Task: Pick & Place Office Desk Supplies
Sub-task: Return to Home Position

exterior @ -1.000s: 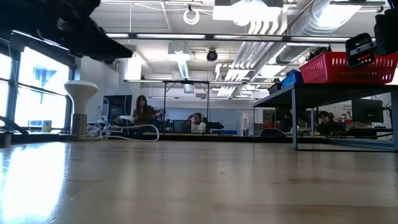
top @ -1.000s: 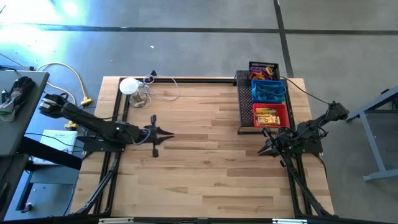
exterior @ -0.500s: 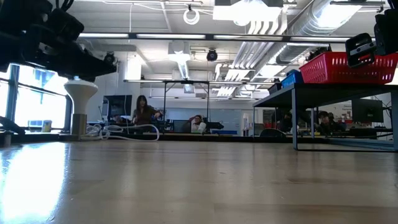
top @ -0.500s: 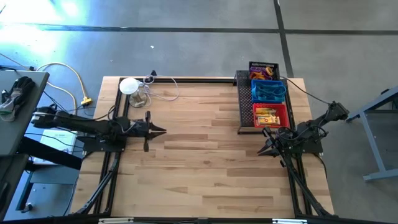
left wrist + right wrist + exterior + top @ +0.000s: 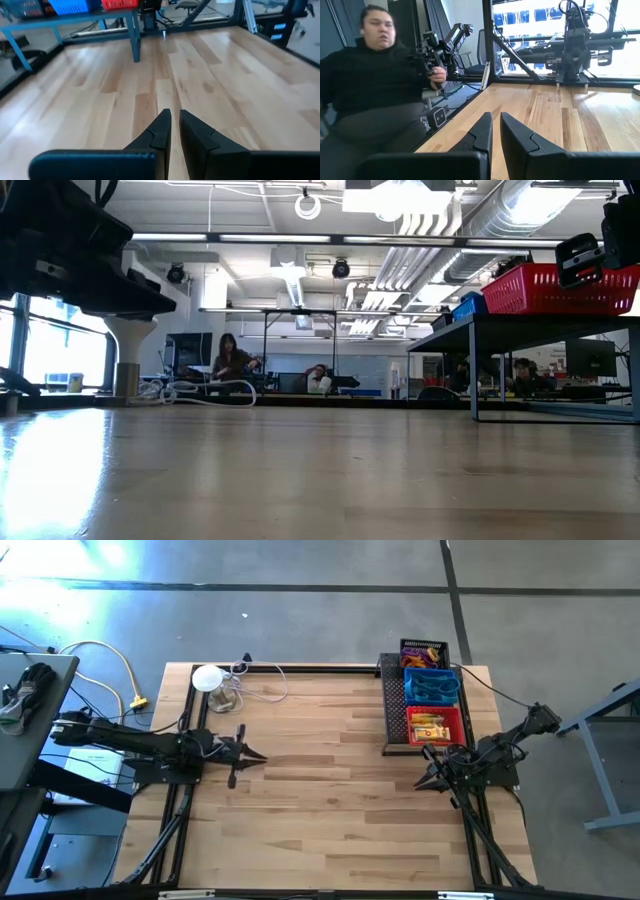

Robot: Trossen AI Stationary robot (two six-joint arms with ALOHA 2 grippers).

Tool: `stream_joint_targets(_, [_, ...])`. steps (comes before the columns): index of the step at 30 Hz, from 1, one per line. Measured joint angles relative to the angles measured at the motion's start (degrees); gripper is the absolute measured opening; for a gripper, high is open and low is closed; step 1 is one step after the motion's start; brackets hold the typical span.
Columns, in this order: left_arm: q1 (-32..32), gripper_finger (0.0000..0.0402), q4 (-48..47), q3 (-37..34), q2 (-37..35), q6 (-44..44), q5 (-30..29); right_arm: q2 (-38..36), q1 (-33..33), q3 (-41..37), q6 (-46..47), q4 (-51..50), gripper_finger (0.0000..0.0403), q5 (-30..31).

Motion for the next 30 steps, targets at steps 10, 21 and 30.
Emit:
stream_joint_targets(10, [-0.04,0.0029,3.12,-0.07,-3.85,-3.54,12.5,0.0,0.0,0.0,0.0,0.0,0.0023,0.0])
stream_joint_targets(21, [-0.04,0.0029,-2.09,-0.09,-23.3,-4.33,12.72,-0.02,0.0,0.0,0.0,0.0,0.0023,0.0])
stream_joint_targets(30, [-0.04,0.0029,-11.65,-0.11,-34.13,-6.95,12.85,0.0,0.0,0.0,0.0,0.0,0.0023,0.0])
